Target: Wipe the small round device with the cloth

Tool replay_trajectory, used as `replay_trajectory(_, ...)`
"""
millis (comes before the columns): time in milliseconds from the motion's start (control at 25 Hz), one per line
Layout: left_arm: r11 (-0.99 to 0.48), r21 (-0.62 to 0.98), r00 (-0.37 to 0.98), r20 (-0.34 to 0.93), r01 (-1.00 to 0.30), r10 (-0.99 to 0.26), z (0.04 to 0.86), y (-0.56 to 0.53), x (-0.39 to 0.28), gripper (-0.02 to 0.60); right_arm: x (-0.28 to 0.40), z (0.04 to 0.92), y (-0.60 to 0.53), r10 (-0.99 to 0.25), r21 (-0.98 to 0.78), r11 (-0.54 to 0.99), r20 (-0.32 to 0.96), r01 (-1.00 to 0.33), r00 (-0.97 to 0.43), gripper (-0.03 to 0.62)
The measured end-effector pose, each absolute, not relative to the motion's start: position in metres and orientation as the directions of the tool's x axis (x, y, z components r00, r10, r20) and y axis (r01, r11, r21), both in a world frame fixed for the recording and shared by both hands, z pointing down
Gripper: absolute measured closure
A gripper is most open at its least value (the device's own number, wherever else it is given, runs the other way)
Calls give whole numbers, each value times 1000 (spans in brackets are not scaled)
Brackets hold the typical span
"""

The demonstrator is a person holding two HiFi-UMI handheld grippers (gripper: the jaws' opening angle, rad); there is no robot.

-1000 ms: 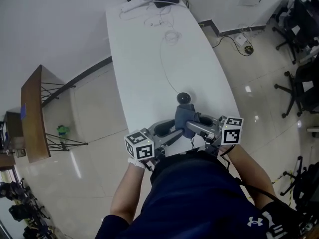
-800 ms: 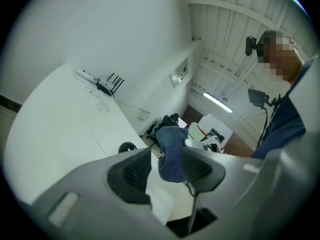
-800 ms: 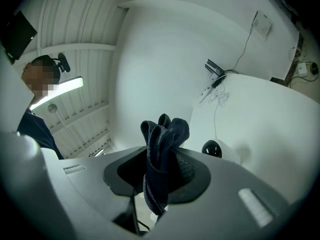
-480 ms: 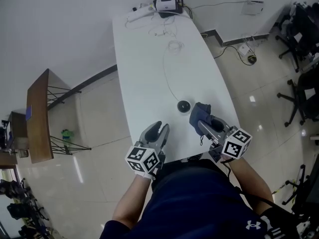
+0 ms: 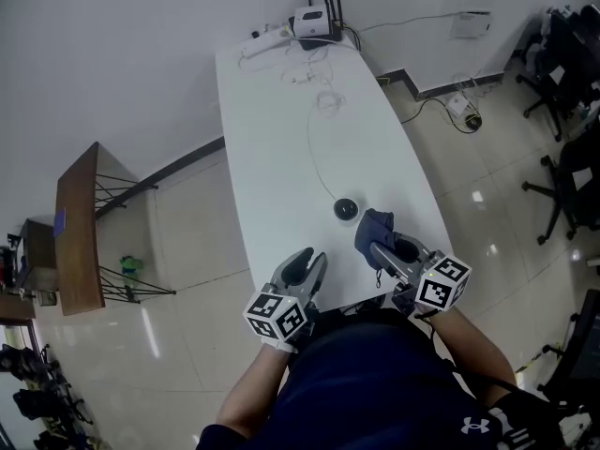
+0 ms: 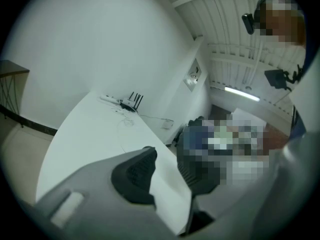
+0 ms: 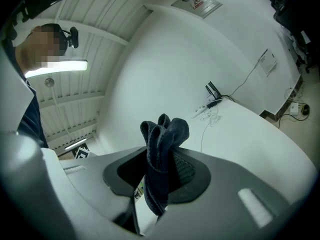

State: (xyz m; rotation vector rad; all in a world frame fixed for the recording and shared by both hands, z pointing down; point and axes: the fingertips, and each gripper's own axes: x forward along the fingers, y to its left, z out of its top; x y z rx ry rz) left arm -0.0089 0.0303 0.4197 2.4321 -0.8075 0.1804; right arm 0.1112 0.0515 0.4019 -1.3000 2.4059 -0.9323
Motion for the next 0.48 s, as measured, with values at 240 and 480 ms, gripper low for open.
replay_trajectory(240,-676,478,827,272,-560,-493,416,32,-8,448,110,386,54,-828,-618,406,63,-673,-558,480)
replay_trajectory(480,-696,481,845,259,-532,-467,413,30,-5,448,111,385,51,-845,-609,380,77,-696,-529,480)
